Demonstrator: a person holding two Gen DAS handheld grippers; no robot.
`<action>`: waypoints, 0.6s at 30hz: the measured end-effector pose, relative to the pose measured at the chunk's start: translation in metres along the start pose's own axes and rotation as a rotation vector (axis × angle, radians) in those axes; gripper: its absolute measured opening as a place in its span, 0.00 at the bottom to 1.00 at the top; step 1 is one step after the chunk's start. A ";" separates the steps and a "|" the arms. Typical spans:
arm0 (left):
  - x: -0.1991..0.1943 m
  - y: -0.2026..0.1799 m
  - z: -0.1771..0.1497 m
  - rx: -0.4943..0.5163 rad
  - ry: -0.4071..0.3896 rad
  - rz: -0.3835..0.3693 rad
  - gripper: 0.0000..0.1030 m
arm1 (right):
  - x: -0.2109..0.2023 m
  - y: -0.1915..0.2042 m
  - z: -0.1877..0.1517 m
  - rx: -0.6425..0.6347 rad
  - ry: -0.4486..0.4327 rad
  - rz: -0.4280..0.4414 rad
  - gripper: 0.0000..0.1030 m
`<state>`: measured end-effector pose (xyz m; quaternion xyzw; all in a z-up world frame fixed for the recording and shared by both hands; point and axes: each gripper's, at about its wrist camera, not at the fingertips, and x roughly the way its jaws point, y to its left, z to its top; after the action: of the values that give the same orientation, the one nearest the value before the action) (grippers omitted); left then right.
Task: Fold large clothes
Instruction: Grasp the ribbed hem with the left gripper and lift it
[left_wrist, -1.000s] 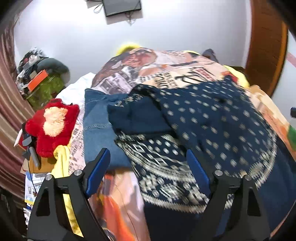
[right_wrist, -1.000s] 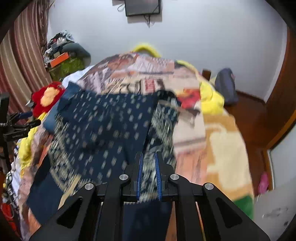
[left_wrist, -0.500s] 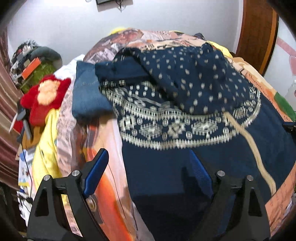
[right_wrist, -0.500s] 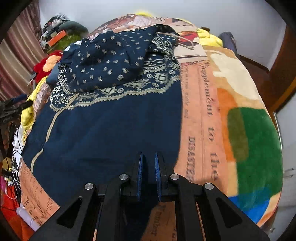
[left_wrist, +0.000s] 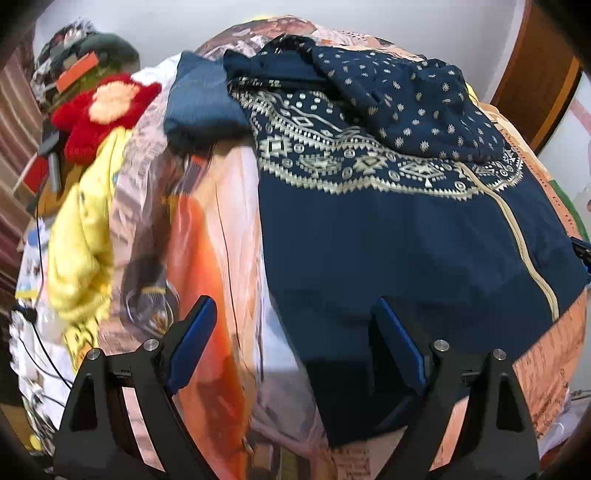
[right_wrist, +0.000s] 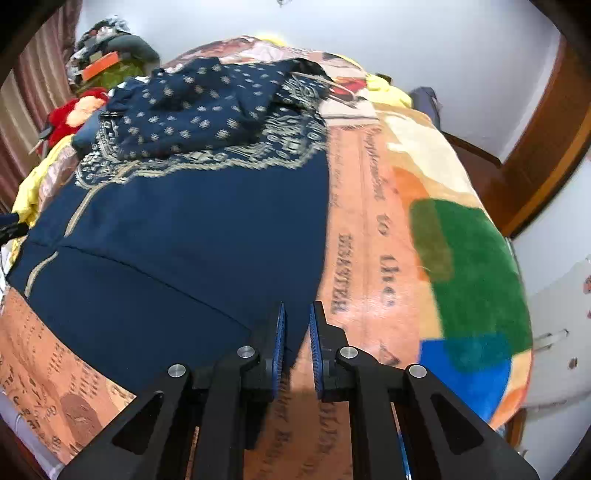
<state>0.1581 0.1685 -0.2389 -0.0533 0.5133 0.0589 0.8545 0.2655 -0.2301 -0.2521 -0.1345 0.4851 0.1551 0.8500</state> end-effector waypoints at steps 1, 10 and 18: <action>-0.001 0.001 -0.003 -0.008 0.002 -0.002 0.85 | -0.001 -0.001 -0.002 0.007 -0.002 0.000 0.08; -0.007 0.014 -0.016 -0.111 0.018 -0.083 0.85 | -0.005 -0.021 -0.023 0.042 0.027 -0.057 0.08; 0.016 0.003 -0.023 -0.146 0.093 -0.202 0.86 | -0.005 -0.039 -0.033 0.085 0.033 -0.083 0.08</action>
<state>0.1450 0.1688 -0.2640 -0.1695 0.5388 0.0070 0.8252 0.2524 -0.2788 -0.2615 -0.1210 0.4992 0.0966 0.8525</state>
